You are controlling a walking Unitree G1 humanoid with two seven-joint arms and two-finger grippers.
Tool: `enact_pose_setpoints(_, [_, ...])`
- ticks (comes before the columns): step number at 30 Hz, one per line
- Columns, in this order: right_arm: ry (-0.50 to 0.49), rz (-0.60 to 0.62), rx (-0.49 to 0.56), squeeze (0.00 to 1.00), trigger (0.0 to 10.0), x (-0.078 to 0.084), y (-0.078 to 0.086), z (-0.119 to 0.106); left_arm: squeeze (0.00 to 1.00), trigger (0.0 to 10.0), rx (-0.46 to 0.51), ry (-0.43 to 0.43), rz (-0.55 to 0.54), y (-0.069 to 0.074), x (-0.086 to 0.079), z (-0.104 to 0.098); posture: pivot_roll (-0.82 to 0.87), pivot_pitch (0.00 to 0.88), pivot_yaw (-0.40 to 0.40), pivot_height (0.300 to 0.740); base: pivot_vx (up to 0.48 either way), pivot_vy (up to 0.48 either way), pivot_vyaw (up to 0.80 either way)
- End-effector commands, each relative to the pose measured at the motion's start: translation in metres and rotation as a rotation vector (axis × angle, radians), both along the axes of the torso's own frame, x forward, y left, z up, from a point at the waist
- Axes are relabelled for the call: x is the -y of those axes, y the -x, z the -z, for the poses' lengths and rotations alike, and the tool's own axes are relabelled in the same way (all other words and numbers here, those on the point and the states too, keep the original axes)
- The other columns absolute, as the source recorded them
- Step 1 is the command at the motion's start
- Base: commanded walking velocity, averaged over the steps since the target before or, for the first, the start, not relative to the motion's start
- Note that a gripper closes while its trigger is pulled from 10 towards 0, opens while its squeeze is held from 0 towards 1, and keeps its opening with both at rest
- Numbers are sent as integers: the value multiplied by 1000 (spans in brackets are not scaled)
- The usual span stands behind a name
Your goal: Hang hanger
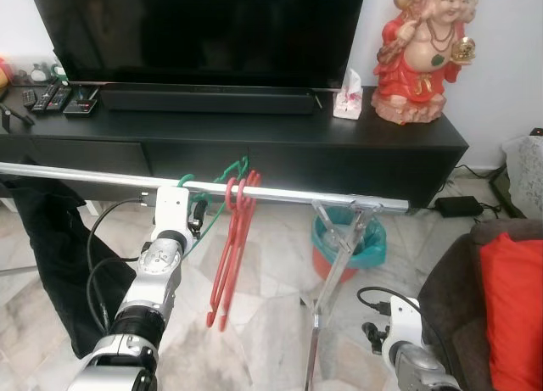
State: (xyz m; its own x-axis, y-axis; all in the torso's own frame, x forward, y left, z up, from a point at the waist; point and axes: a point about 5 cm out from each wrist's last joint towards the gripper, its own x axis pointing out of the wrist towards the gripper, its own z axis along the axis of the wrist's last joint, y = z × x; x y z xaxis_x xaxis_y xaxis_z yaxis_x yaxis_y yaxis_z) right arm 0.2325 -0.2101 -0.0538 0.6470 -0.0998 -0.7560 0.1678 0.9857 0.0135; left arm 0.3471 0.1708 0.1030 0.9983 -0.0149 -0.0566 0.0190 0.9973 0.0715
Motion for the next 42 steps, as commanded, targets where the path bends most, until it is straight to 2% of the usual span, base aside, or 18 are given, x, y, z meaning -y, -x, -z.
enact_pose_setpoints(1, [3,10,14,0,10000,3,-1,-2,1000,10000,46,20,35,3,3,-6,61,0,-61,740,0,0,0])
enact_pose_setpoints(6, [2,9,14,0,10000,3,-1,-2,1000,10000,79,13,110,16,6,-8,60,0,-61,740,0,0,0])
enact_pose_setpoints(8, [3,8,12,0,10000,3,-1,-1,1000,10000,81,7,116,27,1,-7,66,0,-63,740,0,0,0])
enact_pose_setpoints(10, [3,7,12,0,10000,3,-1,-1,1000,10000,84,8,117,31,-1,-7,66,0,-63,740,0,0,0])
enact_pose_setpoints(11, [3,5,10,0,10000,3,0,-1,1000,10000,88,15,124,46,-7,-7,71,0,-66,740,0,0,0])
enact_pose_setpoints(15, [4,0,7,0,10000,4,0,-1,1000,10000,89,7,151,71,-15,-10,82,0,-72,740,0,0,0])
enact_pose_setpoints(18, [6,-4,5,0,10000,4,0,-1,1000,10000,81,-7,146,84,-21,-10,90,0,-78,740,0,0,0])
enact_pose_setpoints(20, [6,-4,5,0,10000,4,1,-1,1000,10000,80,-9,142,85,-22,-10,90,0,-78,740,0,0,0])
enact_pose_setpoints(22, [8,-7,2,0,10000,5,1,0,1000,10000,78,1,111,102,-29,-12,92,0,-77,740,0,0,0])
enact_pose_setpoints(23, [9,-7,1,0,10000,5,1,0,827,10000,72,9,79,108,-34,-10,95,0,-77,740,0,0,0])
enact_pose_setpoints(24, [10,-8,-1,0,10000,5,2,0,102,10000,34,11,25,118,-43,-3,97,0,-77,740,0,0,0])
enact_pose_setpoints(25, [11,-9,-2,0,10000,5,2,0,0,10000,16,4,9,121,-45,1,101,0,-78,740,0,0,0])
enact_pose_setpoints(28, [12,-13,-5,0,10000,5,3,0,0,10000,-77,-13,-61,136,-60,27,107,0,-80,740,0,0,0])
enact_pose_setpoints(31, [14,-18,-13,0,10000,4,4,1,0,10000,-225,-39,-160,162,-82,69,102,0,-81,740,0,0,0])
enact_pose_setpoints(33, [15,-18,-14,0,10000,4,4,1,0,10000,-243,-48,-168,164,-83,71,102,0,-80,740,0,0,0])
enact_pose_setpoints(34, [18,-19,-18,0,10000,5,4,2,0,10000,-304,-51,-172,172,-86,84,97,0,-78,740,0,0,0])
enact_pose_setpoints(37, [23,-18,-25,0,10000,5,6,3,0,10000,-419,-59,-143,176,-85,108,95,0,-80,740,0,0,0])
enact_pose_setpoints(42, [29,-27,-40,0,10000,5,7,4,0,10000,-537,-78,-100,173,-78,137,89,0,-78,740,0,0,0])
